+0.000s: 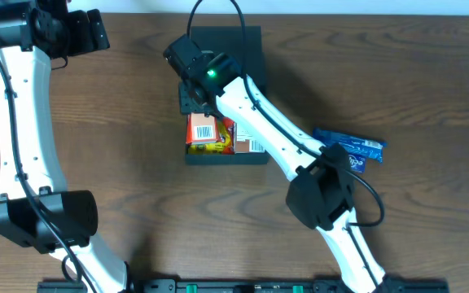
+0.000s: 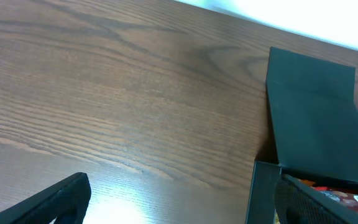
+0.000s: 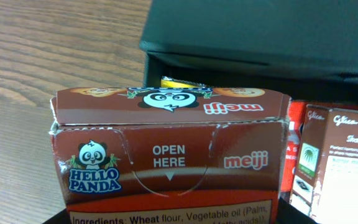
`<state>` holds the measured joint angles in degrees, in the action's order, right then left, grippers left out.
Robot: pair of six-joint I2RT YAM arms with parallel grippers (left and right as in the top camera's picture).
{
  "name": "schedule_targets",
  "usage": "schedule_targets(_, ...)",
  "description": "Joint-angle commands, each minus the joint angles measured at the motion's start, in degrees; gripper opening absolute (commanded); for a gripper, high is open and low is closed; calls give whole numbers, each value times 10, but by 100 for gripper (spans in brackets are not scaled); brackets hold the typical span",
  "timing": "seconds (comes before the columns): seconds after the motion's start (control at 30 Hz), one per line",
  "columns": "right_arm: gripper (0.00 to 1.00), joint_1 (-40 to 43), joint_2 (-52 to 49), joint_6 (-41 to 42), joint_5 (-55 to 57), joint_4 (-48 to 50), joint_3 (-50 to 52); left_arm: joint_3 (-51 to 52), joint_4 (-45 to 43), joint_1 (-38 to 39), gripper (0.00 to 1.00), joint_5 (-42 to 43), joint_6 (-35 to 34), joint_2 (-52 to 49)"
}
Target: Pack container
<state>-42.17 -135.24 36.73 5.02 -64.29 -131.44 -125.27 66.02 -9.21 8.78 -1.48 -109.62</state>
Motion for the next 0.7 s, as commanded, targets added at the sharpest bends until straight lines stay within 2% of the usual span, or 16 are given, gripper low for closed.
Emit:
schedule_targets(0.0,47,2,-8,25,12,-2,2,0,2,-2,95,-4,2,-7)
schedule_targets(0.33,45,3,-35,38,3,-10,2,0,2,-2,95,-4,2,-7)
schedule_targets(0.5,49,2,-35,38,3,-8,2,0,2,-2,95,-4,2,-7)
schedule_targets(0.53,52,2,-35,38,3,-9,2,0,2,-2,95,-4,2,-7)
schedule_targets(0.67,83,3,-35,36,-4,-9,2,0,2,-2,95,-4,2,-7)
